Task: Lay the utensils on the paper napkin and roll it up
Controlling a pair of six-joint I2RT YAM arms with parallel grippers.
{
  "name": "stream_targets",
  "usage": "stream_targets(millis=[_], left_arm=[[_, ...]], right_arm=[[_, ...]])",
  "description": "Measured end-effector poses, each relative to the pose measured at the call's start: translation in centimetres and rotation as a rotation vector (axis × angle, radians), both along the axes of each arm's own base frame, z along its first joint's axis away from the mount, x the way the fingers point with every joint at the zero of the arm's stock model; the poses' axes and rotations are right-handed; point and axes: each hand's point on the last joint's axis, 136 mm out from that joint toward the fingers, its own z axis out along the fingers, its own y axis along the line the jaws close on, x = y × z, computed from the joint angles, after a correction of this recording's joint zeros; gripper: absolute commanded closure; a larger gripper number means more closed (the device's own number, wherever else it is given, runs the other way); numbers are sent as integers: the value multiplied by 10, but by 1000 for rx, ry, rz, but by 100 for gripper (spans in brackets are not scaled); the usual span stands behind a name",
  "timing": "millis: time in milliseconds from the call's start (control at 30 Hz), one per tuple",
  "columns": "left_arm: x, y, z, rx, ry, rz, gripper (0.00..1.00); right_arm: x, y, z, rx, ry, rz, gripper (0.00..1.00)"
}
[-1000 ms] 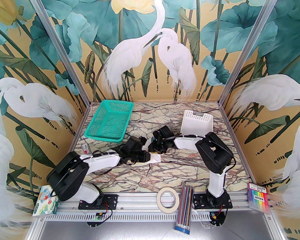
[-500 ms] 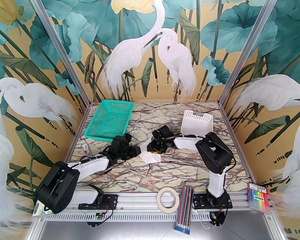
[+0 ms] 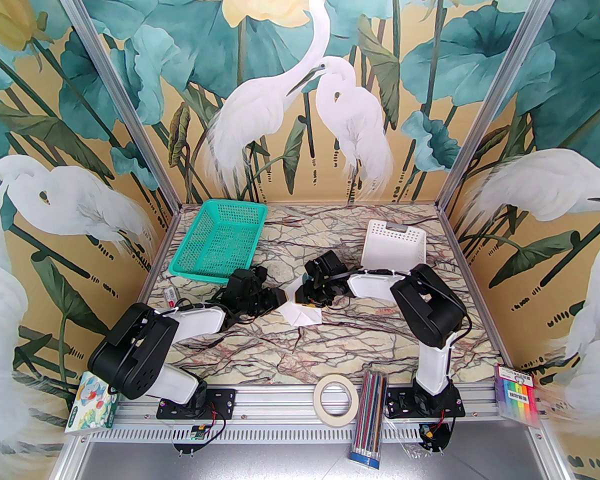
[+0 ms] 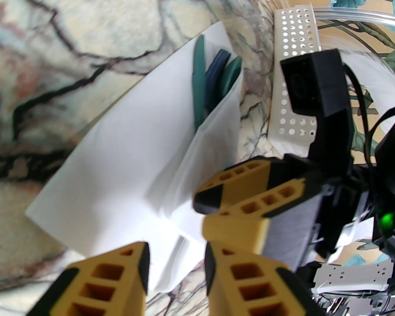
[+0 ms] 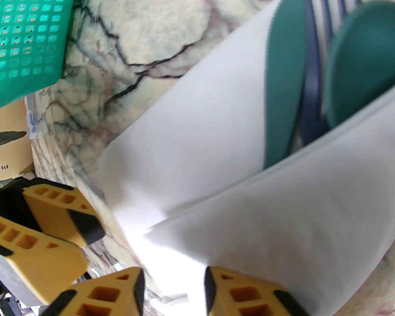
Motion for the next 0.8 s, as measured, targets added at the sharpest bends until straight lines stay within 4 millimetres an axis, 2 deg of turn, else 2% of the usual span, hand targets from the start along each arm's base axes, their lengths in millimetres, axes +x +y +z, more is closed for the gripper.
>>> stream_targets(millis=[233, 500, 800], left_arm=[[5, -10, 1, -31, 7, -30, 86], [7, -23, -5, -31, 19, -60, 90], [9, -27, -22, -12, 56, -68, 91]], right_arm=[[0, -1, -3, -12, -1, -3, 74], [1, -2, -3, -15, -2, -5, 75], [1, -2, -4, -16, -1, -5, 75]])
